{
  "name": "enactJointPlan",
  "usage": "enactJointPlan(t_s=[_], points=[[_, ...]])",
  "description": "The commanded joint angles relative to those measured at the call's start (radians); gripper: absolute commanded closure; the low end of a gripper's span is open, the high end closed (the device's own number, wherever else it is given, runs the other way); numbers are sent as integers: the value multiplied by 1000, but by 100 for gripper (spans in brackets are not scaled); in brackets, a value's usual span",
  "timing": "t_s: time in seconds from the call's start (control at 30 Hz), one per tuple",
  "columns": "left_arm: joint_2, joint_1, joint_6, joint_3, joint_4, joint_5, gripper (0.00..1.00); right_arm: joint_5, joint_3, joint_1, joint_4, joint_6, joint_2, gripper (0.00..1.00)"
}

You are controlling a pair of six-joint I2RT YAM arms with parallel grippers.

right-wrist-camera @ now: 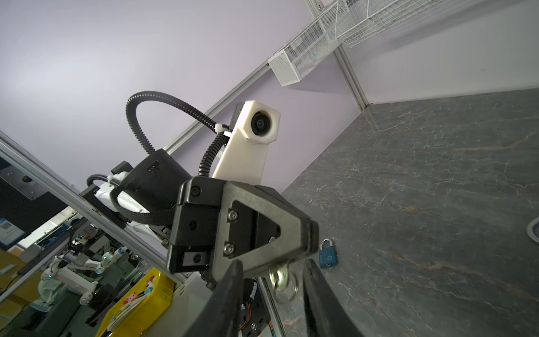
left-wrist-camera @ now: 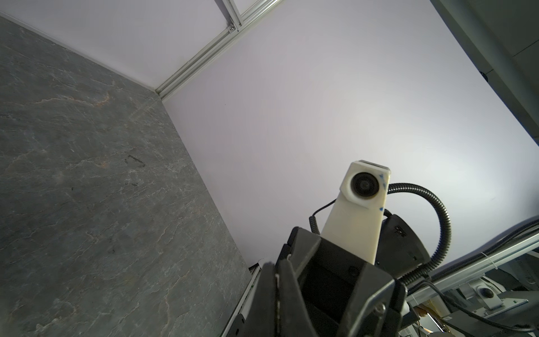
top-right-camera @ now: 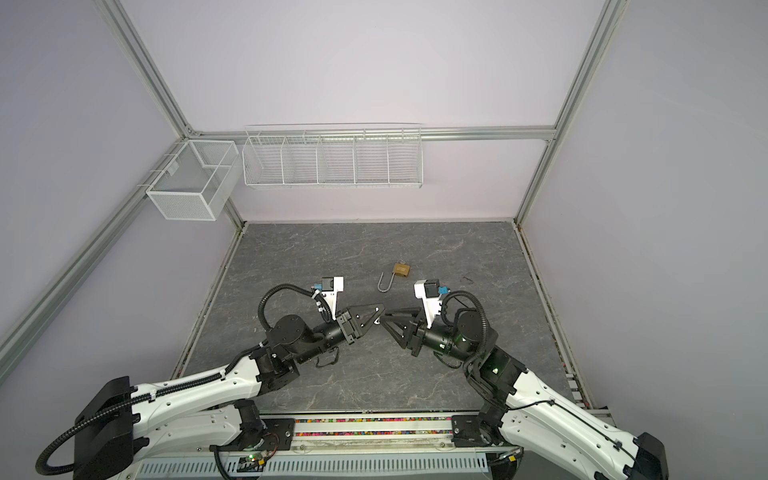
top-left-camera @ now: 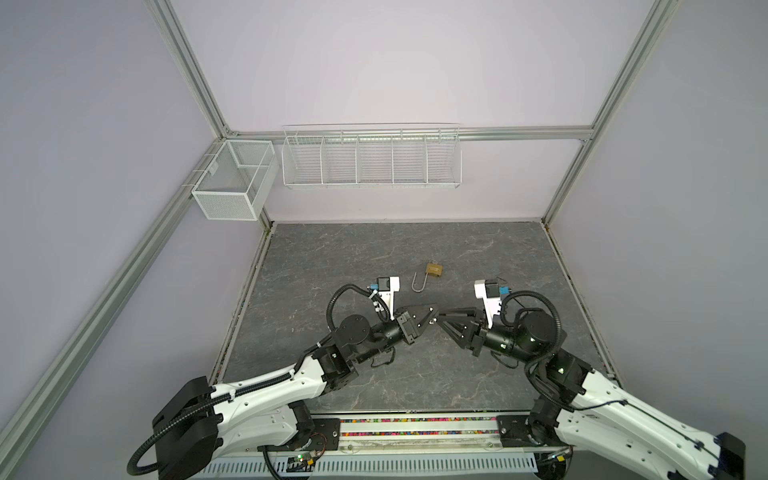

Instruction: Unlock with the key

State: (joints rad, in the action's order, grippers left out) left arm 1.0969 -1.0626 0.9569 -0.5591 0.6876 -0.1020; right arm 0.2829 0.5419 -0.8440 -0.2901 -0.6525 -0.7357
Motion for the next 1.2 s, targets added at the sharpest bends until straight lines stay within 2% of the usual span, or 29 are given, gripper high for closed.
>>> enactJointPlan(t_s=[0.0,0.43,0.53,0.63,0.93,1.03,1.07,1.17], points=[[14,-2,-4,-28,81,1,100,42,-9,5,-82,-22,-31,66],[28,-2,29,-18,161,-7,100,65,20,5,-120,-27,-89,78],[34,-2,32,-18,173,-14,100,73,18,6,-147,-40,-103,83],[45,-2,34,-24,184,-27,100,80,21,5,-163,-51,-115,94],[38,-2,24,6,218,-63,100,55,-13,29,-217,-108,-104,94],[10,-2,8,16,178,-57,56,52,0,37,-175,-104,-96,94],[-2,-2,0,19,164,-52,44,49,9,39,-145,-101,-94,94],[-36,-2,-20,25,116,-19,22,50,24,40,-90,-85,-94,94]])
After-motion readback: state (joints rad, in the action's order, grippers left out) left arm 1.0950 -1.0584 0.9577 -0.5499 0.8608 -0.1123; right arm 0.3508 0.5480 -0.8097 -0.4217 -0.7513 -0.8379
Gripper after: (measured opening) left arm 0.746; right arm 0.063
